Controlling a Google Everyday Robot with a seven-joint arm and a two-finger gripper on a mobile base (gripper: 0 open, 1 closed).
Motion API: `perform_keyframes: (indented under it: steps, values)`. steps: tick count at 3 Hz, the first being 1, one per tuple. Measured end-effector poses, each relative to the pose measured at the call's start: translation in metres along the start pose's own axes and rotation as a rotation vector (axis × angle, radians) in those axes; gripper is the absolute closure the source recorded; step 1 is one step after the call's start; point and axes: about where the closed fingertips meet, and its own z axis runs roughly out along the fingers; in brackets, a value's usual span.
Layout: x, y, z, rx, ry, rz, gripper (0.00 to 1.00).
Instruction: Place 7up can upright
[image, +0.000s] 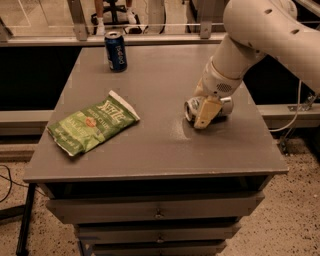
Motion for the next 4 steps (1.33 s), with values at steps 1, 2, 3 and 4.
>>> perform_keyframes:
  steps: [1,2,3,4]
  values:
    - [-0.005,-0.011,-0.01,0.01,-0.011,0.014,0.6]
    - [-0.019,-0.031,-0.044,0.043,-0.092,0.029,0.83]
    - [-0.032,-0.056,-0.081,0.083,-0.283,0.055,1.0]
    - [-0.03,-0.07,-0.103,0.095,-0.531,0.108,1.0]
